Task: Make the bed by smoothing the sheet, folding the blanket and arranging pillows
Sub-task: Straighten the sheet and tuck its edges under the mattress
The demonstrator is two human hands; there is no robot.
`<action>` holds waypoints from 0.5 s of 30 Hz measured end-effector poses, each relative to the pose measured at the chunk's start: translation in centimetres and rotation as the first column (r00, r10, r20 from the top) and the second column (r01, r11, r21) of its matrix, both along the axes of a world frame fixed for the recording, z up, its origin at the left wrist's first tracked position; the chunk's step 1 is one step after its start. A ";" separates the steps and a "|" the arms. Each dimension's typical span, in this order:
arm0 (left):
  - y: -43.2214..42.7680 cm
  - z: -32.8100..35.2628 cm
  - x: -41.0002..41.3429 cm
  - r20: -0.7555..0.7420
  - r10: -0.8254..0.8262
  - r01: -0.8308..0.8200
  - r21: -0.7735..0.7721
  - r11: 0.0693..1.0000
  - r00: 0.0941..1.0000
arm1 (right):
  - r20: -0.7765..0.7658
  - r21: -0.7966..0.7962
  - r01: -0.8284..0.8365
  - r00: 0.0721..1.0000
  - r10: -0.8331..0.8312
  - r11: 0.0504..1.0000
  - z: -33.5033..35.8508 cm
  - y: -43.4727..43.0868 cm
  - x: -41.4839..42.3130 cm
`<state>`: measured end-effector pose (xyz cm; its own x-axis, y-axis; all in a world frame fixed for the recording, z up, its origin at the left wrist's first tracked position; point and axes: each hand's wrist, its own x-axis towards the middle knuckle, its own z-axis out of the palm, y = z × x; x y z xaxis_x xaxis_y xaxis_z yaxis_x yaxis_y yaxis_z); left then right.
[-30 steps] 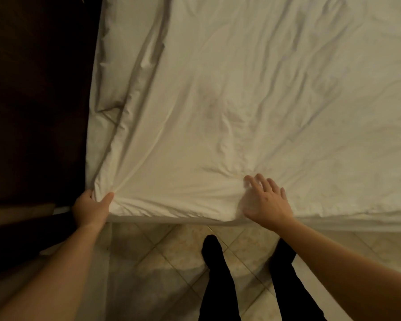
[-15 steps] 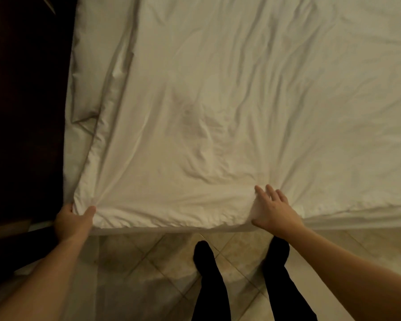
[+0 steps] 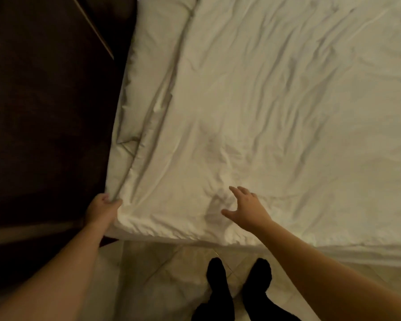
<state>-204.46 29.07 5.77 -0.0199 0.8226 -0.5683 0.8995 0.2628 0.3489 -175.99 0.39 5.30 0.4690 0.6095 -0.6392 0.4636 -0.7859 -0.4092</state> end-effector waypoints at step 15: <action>19.6 2.0 24.6 0.383 -0.358 0.321 0.160 0.934 0.852 | -0.164 0.221 0.263 0.959 -0.230 0.939 -0.7 17.9 -10.7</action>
